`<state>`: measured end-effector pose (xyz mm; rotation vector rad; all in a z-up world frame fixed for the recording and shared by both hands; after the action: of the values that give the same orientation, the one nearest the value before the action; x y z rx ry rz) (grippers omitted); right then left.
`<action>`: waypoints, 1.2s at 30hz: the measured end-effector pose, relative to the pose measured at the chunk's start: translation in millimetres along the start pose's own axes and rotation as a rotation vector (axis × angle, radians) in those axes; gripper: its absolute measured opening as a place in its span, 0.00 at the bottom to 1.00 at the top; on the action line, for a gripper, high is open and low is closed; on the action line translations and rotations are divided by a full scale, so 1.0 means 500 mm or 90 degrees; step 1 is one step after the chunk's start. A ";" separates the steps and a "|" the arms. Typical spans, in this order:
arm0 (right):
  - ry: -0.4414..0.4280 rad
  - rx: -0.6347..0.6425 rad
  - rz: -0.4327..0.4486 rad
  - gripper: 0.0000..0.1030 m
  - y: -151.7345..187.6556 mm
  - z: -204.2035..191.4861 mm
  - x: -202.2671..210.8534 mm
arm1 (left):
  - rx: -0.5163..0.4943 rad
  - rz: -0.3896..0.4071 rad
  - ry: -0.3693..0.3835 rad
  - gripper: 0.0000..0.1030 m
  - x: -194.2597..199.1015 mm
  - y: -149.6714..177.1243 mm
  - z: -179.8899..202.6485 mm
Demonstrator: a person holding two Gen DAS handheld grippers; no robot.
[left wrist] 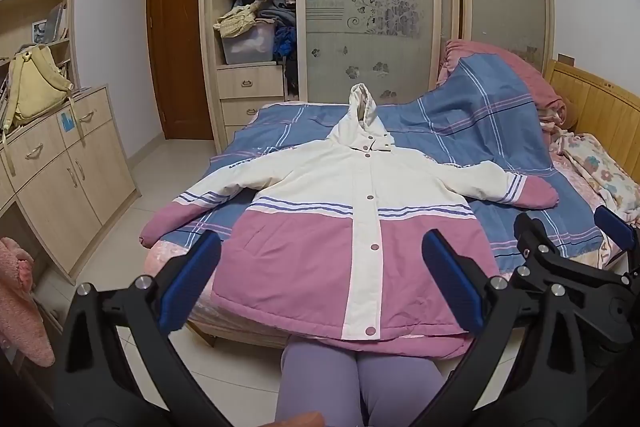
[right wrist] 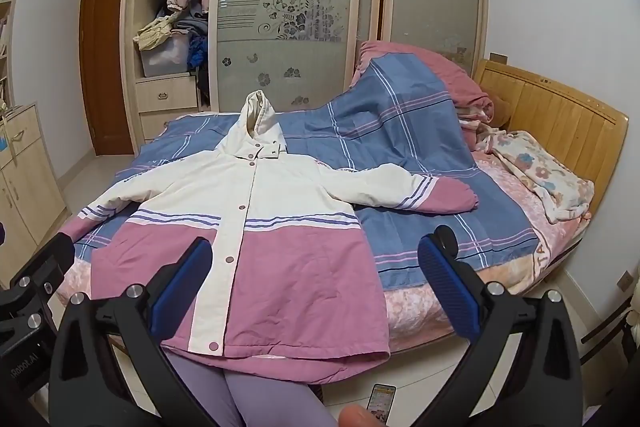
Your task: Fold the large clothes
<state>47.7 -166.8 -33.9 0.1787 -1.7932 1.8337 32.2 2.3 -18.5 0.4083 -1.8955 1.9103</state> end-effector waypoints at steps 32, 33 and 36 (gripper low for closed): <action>0.000 -0.003 -0.002 0.99 0.017 0.002 -0.011 | -0.004 -0.007 -0.005 0.98 -0.024 0.008 0.005; -0.002 -0.003 -0.002 0.99 0.014 0.004 -0.010 | -0.004 -0.007 -0.005 0.98 -0.026 0.008 0.004; -0.002 -0.002 -0.002 0.99 0.013 0.004 -0.009 | -0.004 -0.007 -0.005 0.98 -0.029 0.010 0.001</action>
<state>48.1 -169.7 -41.4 0.1833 -1.7966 1.8290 42.4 0.8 -30.1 0.4250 -1.9001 1.8976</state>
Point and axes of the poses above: each gripper's, at about its wrist camera, not at the fingertips, and x roughly against the way its jaws point, z to its right, y to its underside, the point moved 4 cm from there along -x, roughly the way its jaws point, and after that the axes turned 5 degrees about y, right-handed, at the moved point
